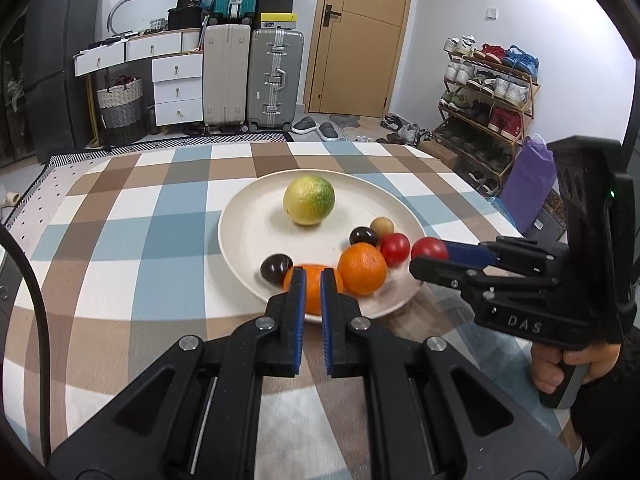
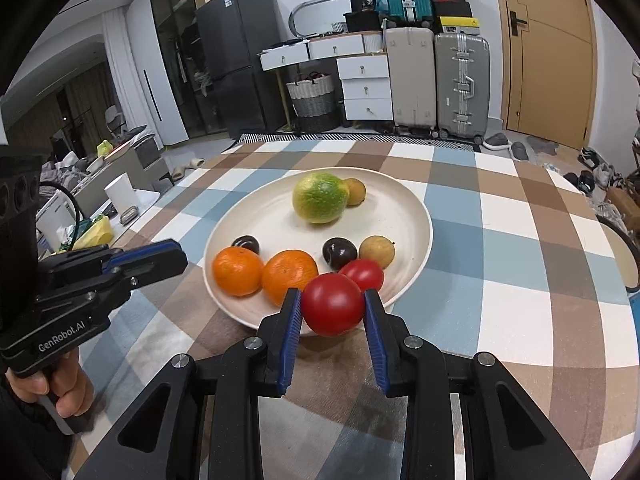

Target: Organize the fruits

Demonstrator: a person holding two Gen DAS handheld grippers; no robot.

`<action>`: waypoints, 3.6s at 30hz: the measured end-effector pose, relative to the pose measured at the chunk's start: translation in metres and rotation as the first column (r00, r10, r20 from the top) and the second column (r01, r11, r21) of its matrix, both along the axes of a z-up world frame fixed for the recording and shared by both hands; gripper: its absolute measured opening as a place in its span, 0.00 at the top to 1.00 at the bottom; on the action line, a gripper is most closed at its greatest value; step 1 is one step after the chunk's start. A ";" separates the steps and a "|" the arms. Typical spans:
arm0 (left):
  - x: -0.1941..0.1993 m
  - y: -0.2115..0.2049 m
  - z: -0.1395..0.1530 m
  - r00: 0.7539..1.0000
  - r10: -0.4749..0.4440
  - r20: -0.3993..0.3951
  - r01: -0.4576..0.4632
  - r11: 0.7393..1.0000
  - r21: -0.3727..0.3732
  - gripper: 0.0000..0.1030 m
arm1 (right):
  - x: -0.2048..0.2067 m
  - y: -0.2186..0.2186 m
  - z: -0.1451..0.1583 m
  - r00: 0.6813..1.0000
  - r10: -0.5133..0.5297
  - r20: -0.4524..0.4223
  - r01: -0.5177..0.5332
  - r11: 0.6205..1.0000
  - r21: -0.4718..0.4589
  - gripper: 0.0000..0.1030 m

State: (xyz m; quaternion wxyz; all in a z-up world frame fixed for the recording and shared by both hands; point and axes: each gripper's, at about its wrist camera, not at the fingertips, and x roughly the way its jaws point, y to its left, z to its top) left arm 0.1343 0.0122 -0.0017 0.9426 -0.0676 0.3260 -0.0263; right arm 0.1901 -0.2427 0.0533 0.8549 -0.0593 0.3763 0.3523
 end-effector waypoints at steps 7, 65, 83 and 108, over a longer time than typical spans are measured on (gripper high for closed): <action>0.016 0.000 -0.008 1.000 0.001 -0.010 -0.001 1.000 0.006 0.95 | 0.005 0.009 -0.003 1.000 0.012 0.006 -0.012 1.000 -0.007 0.69; -0.075 -0.007 0.004 0.983 0.114 0.146 -0.127 0.989 0.081 0.01 | -0.070 -0.041 0.028 0.975 -0.019 0.223 -0.016 0.988 0.155 0.00; -0.074 -0.008 0.004 0.983 0.109 0.145 -0.122 0.989 0.082 0.01 | -0.068 -0.041 0.028 0.976 -0.020 0.219 -0.015 0.988 0.153 0.00; -0.074 -0.008 0.004 0.983 0.106 0.147 -0.119 0.989 0.084 0.01 | -0.069 -0.039 0.027 0.975 -0.017 0.222 -0.017 0.989 0.150 0.00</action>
